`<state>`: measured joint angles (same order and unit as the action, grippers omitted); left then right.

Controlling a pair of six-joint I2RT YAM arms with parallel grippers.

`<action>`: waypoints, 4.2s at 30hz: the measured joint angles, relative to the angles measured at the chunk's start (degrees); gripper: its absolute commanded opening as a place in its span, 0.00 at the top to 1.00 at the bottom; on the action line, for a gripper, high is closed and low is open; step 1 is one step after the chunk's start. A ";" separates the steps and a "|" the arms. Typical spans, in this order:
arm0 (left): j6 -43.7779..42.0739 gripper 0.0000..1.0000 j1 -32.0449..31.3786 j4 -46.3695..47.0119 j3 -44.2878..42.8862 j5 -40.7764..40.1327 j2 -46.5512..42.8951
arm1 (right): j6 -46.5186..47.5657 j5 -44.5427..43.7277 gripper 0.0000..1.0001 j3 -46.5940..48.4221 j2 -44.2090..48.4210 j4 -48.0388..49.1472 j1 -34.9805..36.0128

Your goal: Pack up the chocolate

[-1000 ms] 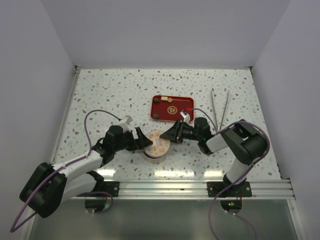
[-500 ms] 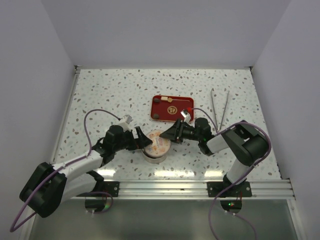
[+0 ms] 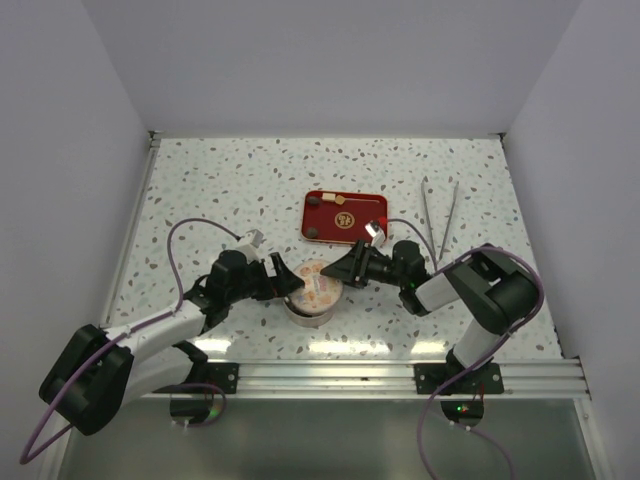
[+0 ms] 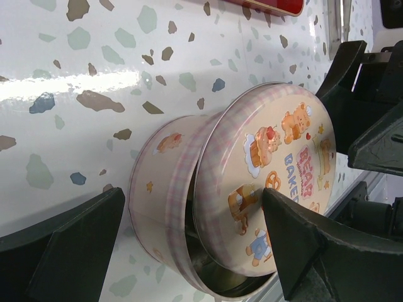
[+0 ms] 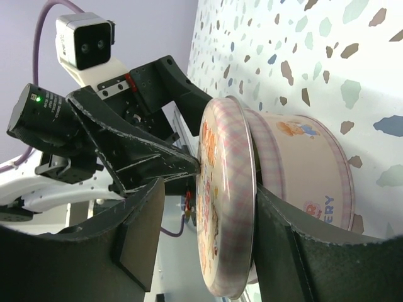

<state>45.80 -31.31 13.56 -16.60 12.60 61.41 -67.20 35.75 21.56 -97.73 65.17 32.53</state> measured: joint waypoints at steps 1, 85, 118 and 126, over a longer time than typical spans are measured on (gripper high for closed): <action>0.00 0.04 0.00 -0.02 0.00 -0.02 0.00 | -0.26 -0.20 0.41 -0.31 -0.04 0.76 0.00; -4.09 0.02 0.00 3.04 -0.55 0.87 -7.02 | 7.45 -0.24 0.86 0.31 12.90 -21.29 0.07; 12.46 0.01 5.07 36.79 13.62 18.05 -8.70 | -17.18 -2.21 0.92 1.95 15.28 -1.75 0.11; 18.18 0.01 5.07 45.99 13.62 18.78 -6.71 | -23.30 -2.36 0.94 3.37 6.97 6.95 1.99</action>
<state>63.99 -26.24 59.55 -2.98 31.38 54.70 -90.50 33.39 24.93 -90.76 72.12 34.52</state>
